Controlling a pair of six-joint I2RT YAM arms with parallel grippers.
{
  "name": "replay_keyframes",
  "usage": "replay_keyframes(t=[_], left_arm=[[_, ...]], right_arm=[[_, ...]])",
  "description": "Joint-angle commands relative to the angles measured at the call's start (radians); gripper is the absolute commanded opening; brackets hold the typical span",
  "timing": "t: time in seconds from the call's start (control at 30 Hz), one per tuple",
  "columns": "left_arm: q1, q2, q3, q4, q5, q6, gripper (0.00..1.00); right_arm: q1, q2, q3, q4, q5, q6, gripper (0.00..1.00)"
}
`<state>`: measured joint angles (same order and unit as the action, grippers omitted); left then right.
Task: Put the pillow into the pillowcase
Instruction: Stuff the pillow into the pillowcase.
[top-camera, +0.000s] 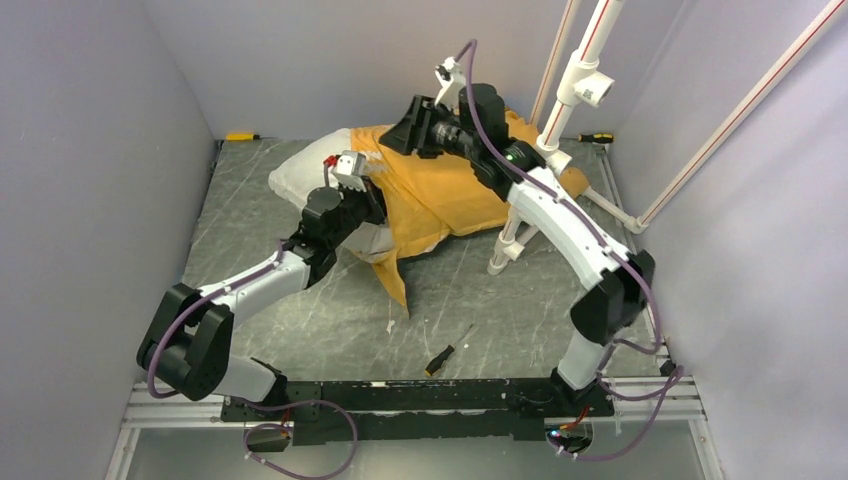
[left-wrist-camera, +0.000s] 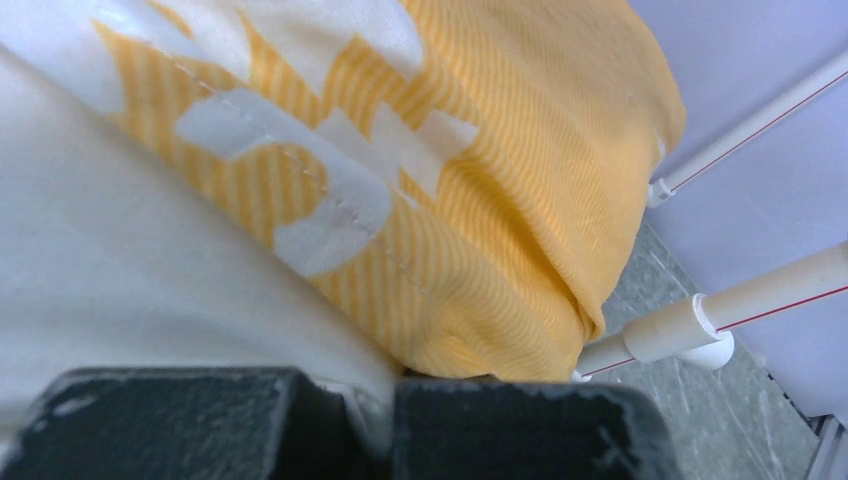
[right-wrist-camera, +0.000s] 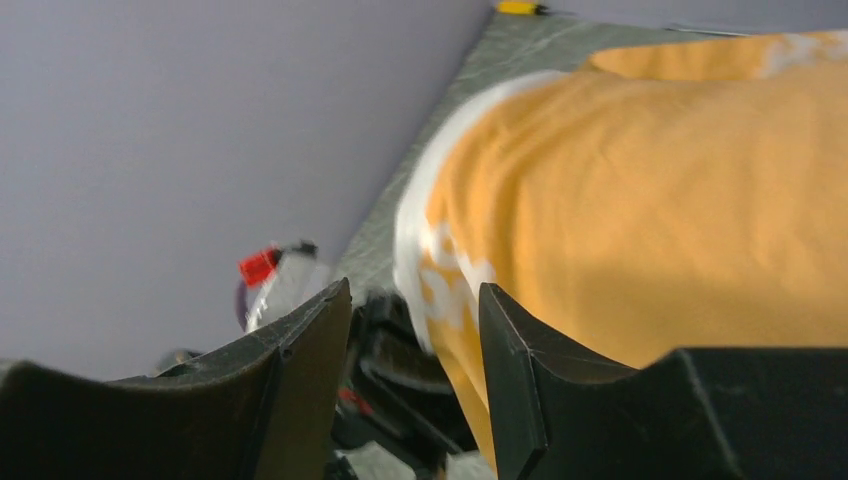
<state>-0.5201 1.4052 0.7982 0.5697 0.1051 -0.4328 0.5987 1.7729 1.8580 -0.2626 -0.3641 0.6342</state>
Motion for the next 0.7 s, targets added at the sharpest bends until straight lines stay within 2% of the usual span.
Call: replay_keyframes(t=[0.0,0.23,0.43,0.67], left_arm=[[0.012,0.009,0.064,-0.076,0.052,-0.029,0.00],[0.012,0.038,0.104,-0.139,0.088,-0.069,0.00],[0.012,0.028,0.104,-0.163,0.084,-0.089,0.00],[0.012,-0.014,0.092,-0.184,0.093,-0.076,0.00]], right_arm=[[0.035,-0.170,-0.140,-0.078,0.227,-0.131,0.55],[0.182,-0.288,-0.277,-0.245,0.428,-0.188,0.56],[0.343,-0.280,-0.413,-0.253,0.636,-0.196,0.56],[0.363,-0.248,-0.566,-0.032,0.869,-0.206,0.59]])
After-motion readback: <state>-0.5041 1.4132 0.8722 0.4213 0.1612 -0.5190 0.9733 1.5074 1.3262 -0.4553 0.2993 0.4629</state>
